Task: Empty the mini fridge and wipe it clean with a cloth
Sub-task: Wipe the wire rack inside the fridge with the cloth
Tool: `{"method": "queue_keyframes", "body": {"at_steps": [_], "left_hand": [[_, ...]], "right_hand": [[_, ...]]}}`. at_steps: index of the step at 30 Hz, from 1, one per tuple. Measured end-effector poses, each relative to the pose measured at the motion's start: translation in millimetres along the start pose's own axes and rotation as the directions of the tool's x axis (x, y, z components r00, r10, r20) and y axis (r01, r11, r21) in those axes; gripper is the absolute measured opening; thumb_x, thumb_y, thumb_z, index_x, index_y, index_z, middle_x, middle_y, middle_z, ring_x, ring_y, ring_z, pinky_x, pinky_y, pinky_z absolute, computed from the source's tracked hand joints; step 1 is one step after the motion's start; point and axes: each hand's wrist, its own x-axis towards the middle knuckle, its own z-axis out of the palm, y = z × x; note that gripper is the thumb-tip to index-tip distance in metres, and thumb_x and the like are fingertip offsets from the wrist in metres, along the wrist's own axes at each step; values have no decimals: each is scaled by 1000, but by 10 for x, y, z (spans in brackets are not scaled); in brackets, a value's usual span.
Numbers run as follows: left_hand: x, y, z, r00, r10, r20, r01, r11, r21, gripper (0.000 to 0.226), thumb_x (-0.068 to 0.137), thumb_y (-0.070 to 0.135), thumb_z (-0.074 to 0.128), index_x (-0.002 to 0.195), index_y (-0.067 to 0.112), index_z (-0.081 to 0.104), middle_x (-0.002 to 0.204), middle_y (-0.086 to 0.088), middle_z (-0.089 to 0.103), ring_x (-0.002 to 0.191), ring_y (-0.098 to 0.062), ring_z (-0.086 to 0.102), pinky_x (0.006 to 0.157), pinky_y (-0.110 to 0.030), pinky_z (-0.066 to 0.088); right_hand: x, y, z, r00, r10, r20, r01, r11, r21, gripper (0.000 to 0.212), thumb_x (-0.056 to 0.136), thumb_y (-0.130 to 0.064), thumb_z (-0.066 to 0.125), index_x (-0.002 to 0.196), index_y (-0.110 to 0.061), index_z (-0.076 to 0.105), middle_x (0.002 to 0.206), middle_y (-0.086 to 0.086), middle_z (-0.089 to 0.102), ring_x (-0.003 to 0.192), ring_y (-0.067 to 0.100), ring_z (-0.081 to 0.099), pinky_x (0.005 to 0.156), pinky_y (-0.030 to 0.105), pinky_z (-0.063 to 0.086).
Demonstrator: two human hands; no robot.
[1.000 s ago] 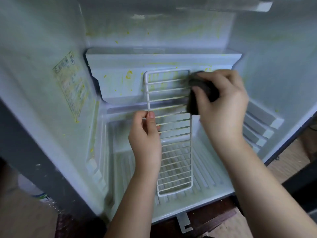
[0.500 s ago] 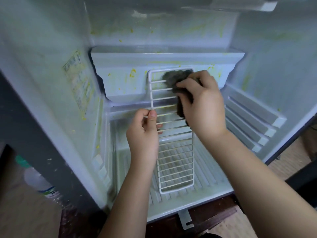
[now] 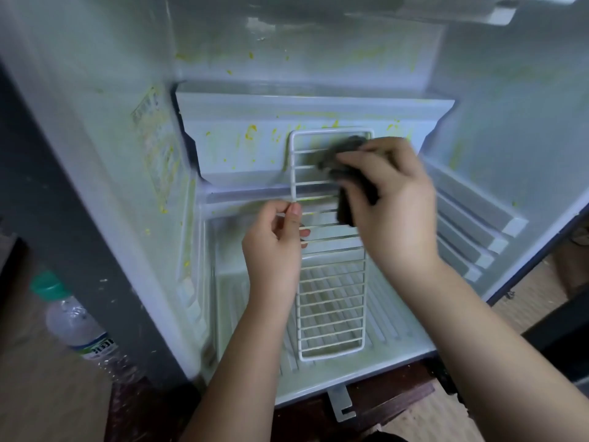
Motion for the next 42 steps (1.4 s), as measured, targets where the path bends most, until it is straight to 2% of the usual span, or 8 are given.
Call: {"method": "queue_keyframes", "body": {"at_steps": [7,11,19,23,30,35,39,42], "left_hand": [[34,46,-57,991,70,115,-76,996,47,22,101,10,48,82,10,61,57,8,57,48,-1,54,50,-10,41],[142,28,-161,966,24,256,-69,984,166,22,94,28,51,75,24,60,62,7,65,61,-13,66,62,-35,55],[76,99,-135,978,68,197,-126,947,295,18,99,13,51,82,14,59,72,5,64,62,-5,67,58,-27,53],[58,102,-152,978,46,203,-95,967,236,25,99,12,52,77,25,57,74,8,62,67,-10,68,68,-44,60],[76,160,-183,975,-6,224,-38,981,190,27,99,9,51,76,22,56,74,5,62,62,-5,66,69,-44,60],[88,145,-180,975,-14,224,-24,986,165,25,98,9,53,77,22,57,75,3,63,64,-9,68,69,-47,60],[104,133,-190,974,-14,228,-26,985,173,25,98,10,54,79,25,58,78,5,67,65,-10,70,69,-46,60],[108,130,-189,973,21,232,-65,981,182,26,98,9,54,79,27,60,75,4,68,62,-8,69,64,-36,58]], "right_hand": [[-65,-160,379,988,-78,133,89,993,-76,16,74,-5,69,90,-7,73,93,10,63,86,33,59,59,36,51],[24,-198,373,986,-79,148,99,986,-133,17,67,-3,74,82,-8,72,83,9,61,78,32,60,50,32,49],[101,28,182,977,-41,208,91,968,-235,20,65,3,65,82,-6,70,84,12,60,77,36,58,55,37,50],[52,292,-46,979,79,189,-24,960,-279,16,78,-4,66,93,-6,71,91,12,59,76,36,59,54,33,47],[-27,596,-258,940,334,74,-308,921,-239,17,81,-8,69,96,-11,74,97,10,63,83,28,61,71,18,35],[-100,214,-168,991,135,-13,-135,990,-46,21,80,-5,70,101,-5,72,99,11,63,89,14,56,80,4,35],[-53,-102,186,993,28,115,-22,998,-51,28,76,-6,69,103,-9,70,100,8,65,90,25,61,74,31,51],[-49,-132,308,995,16,101,-6,995,-97,16,76,-16,69,91,-13,74,92,7,64,85,30,61,63,32,50]]}}
